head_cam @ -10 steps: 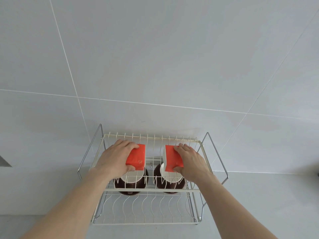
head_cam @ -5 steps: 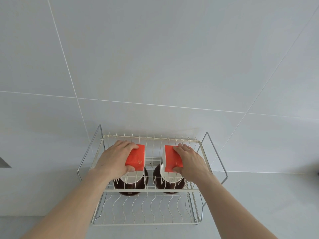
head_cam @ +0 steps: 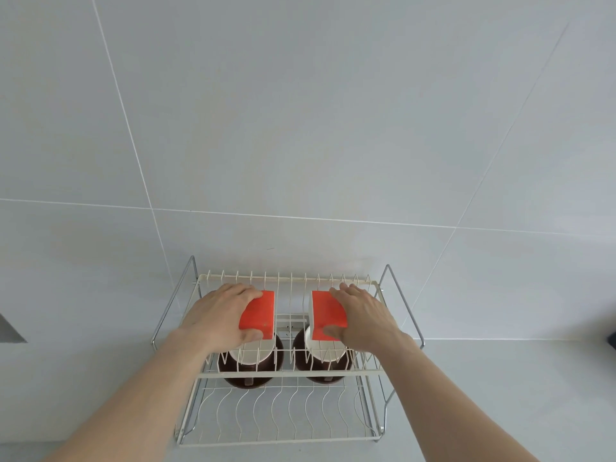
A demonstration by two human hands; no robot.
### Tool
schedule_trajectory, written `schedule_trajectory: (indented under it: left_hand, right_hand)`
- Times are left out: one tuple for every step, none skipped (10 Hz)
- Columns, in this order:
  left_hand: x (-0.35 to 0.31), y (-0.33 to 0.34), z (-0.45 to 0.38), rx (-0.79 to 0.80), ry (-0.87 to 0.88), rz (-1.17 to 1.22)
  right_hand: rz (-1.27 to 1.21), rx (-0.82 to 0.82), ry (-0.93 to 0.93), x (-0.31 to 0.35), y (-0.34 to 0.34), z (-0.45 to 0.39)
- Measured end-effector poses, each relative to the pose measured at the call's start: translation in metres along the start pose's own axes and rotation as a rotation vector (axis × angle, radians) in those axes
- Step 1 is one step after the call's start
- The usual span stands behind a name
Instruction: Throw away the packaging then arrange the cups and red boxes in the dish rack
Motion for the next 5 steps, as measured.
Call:
schedule_trajectory:
  left_hand:
    - [-0.007, -0.007, 0.010, -0.040, -0.025, 0.017]
    - [-0.017, -0.018, 0.023, -0.070, -0.045, 0.014]
    - [-0.025, -0.025, 0.034, -0.086, -0.065, -0.001]
    - [-0.036, -0.034, 0.049, -0.121, -0.094, -0.002]
    - [-0.045, -0.039, 0.062, -0.130, -0.110, -0.029]
  right_hand:
    - [-0.009, -0.019, 0.012, 0.000, -0.008, 0.009]
    - [-0.008, -0.025, 0.018, 0.000, -0.017, 0.021]
    - [-0.009, -0.018, 0.027, 0.001, -0.023, 0.035]
    - [-0.010, -0.046, 0.044, 0.001, -0.031, 0.052]
    - [-0.006, -0.057, 0.052, 0.000, -0.035, 0.066]
Point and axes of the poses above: each hand's wrist, its own z-axis away from the middle knuckle, its own y-axis out of the palm, x = y × z, the point moved 1 cm from there along -z, towards the middle knuckle, and after that the axes turned 9 degrees about z, right-handed, at the moved point
